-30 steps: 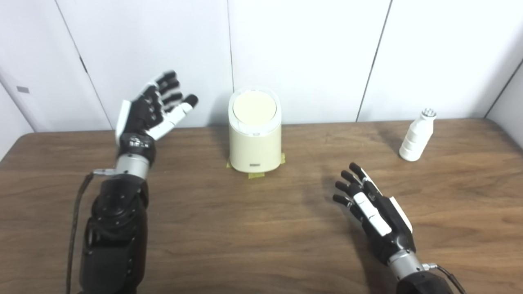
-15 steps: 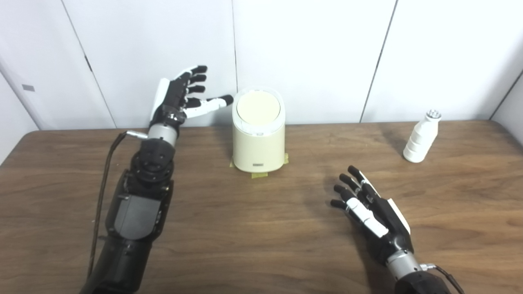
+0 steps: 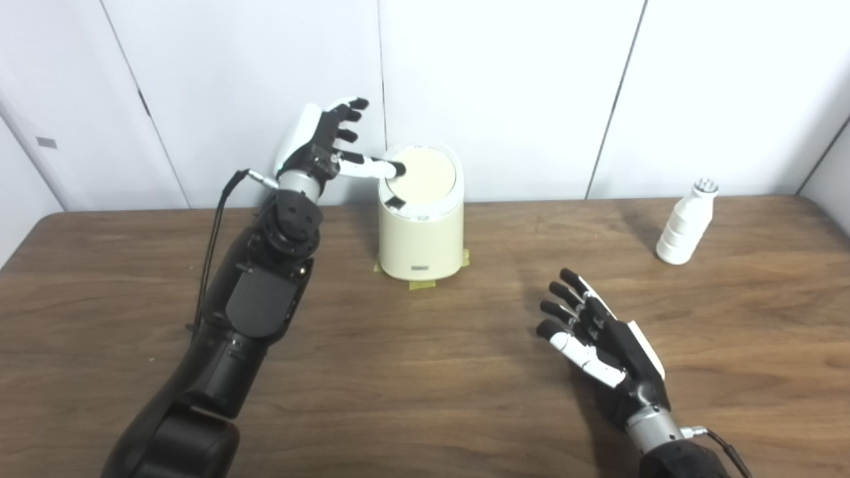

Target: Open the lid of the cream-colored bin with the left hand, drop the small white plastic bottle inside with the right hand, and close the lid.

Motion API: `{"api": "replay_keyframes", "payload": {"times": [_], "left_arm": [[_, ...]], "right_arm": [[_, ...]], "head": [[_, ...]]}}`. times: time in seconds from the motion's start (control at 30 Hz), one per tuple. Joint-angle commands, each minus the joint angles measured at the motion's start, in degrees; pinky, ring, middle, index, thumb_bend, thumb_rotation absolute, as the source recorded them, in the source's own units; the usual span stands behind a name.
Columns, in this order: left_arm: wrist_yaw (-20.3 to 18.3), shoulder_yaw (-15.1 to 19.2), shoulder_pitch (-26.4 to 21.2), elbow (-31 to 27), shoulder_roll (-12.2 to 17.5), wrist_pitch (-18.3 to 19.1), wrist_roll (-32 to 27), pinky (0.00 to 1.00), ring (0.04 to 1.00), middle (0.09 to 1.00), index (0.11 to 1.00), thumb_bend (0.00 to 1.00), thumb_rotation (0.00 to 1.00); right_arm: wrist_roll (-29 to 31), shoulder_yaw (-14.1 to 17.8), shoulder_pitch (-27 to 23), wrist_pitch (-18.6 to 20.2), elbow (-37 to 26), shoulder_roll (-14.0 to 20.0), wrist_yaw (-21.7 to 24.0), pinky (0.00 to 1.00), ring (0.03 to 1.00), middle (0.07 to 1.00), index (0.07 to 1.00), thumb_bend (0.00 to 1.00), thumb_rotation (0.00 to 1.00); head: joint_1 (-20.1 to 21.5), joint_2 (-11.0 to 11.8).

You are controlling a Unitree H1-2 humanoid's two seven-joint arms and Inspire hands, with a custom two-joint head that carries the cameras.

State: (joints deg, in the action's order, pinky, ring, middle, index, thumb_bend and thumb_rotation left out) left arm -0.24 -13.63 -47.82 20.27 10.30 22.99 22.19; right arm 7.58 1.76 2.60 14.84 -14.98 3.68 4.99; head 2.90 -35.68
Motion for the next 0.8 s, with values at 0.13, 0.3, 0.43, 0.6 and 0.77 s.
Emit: {"api": "replay_keyframes", "payload": {"times": [0.13, 0.3, 0.43, 0.6, 0.77], "left_arm": [[-1.5, 0.6, -5.0, -0.4, -1.1, 0.3, -0.1, 0.63, 0.779, 0.855, 0.89, 0.95, 0.1], [-2.3, 0.3, -5.6, 0.5, -1.9, 0.1, 0.5, 0.67, 0.794, 0.855, 0.885, 0.95, 0.09], [-1.7, 0.1, -5.4, 2.1, -2.4, -1.7, 0.9, 0.69, 0.793, 0.856, 0.895, 0.94, 0.07], [-1.9, -0.5, -5.2, 2.9, -2.2, -2.6, 1.1, 0.67, 0.777, 0.853, 0.888, 0.95, 0.05], [-2.5, -2.5, -4.9, 3.2, -1.2, -2.9, 2.8, 0.65, 0.787, 0.87, 0.879, 0.96, 0.04]], "right_arm": [[-0.3, -0.3, -2.0, -3.1, -1.0, 0.1, 0.3, 0.69, 0.844, 0.9, 0.898, 0.7, 0.27], [-3.5, -1.4, -2.5, -4.2, -0.5, 0.8, -0.1, 0.65, 0.824, 0.885, 0.895, 0.69, 0.25], [-5.2, -1.9, -2.8, -4.3, -0.5, 1.1, -0.2, 0.66, 0.808, 0.874, 0.903, 0.68, 0.23], [-5.5, -2.0, -3.0, -3.6, -0.8, 1.1, -0.3, 0.69, 0.806, 0.868, 0.9, 0.69, 0.2], [-6.3, -2.5, -3.1, -3.8, -0.9, 1.4, -0.1, 0.73, 0.804, 0.867, 0.907, 0.7, 0.24]], "head": [[-0.1, -0.1], [0.6, 0.2], [0.4, 0.2], [0.6, 0.1], [0.8, -0.2]]}}
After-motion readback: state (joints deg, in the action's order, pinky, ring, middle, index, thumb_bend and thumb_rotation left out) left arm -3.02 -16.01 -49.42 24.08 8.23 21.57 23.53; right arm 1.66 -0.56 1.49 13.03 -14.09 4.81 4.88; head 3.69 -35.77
